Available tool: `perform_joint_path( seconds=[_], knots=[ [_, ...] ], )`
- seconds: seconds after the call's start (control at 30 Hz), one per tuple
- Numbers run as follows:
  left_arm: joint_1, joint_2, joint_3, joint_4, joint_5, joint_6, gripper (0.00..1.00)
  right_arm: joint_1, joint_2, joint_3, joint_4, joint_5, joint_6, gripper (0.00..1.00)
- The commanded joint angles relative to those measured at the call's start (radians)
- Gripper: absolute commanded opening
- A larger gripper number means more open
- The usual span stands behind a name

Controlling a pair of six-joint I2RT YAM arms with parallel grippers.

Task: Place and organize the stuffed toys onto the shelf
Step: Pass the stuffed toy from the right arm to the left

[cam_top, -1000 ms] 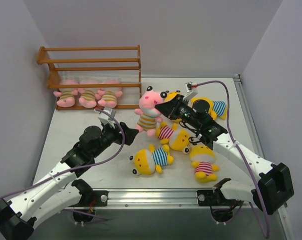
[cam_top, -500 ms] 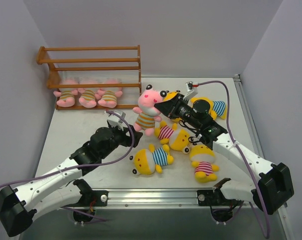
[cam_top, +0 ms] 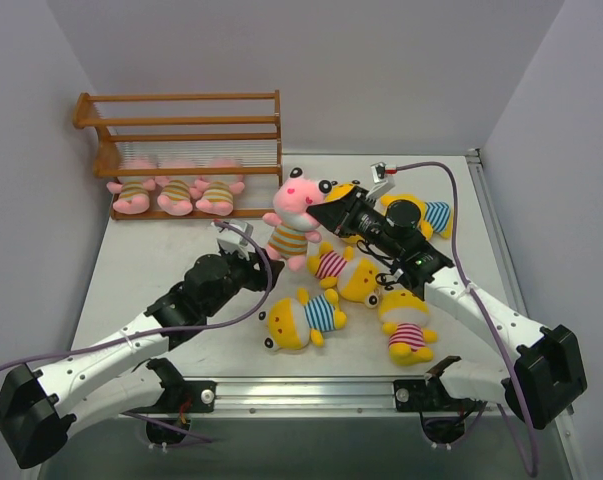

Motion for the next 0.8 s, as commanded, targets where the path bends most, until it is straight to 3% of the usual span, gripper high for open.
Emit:
perform_joint_path(
  seconds=[0.0,0.33,0.47,0.5,0.57,0.6,0.77],
  knots=[
    [-0.006,0.001,-0.004,0.073,0.0,0.011,0.71,-0.003,-0.007,0.005,0.097,-0.024,0.013,0.0],
    [-0.008,0.0,-0.011,0.122,0.014,0.034,0.61,0.002,0.022,-0.015,0.128,-0.042,0.027,0.0],
    [-0.008,0.004,-0.018,0.147,0.026,0.048,0.45,0.002,0.03,-0.015,0.123,-0.044,0.022,0.0],
    [-0.006,0.006,-0.018,0.148,0.031,0.048,0.32,0.002,0.028,-0.015,0.123,-0.042,0.022,0.0],
    [-0.008,0.003,-0.021,0.147,0.04,0.043,0.2,0.002,0.025,-0.02,0.12,-0.039,0.022,0.0],
    [-0.008,-0.002,-0.023,0.145,0.04,0.042,0.05,0.002,0.024,-0.029,0.121,-0.039,0.013,0.0],
    [-0.008,-0.01,-0.044,0.144,0.02,0.033,0.02,-0.003,0.018,-0.038,0.1,-0.041,-0.024,0.0]
  ],
)
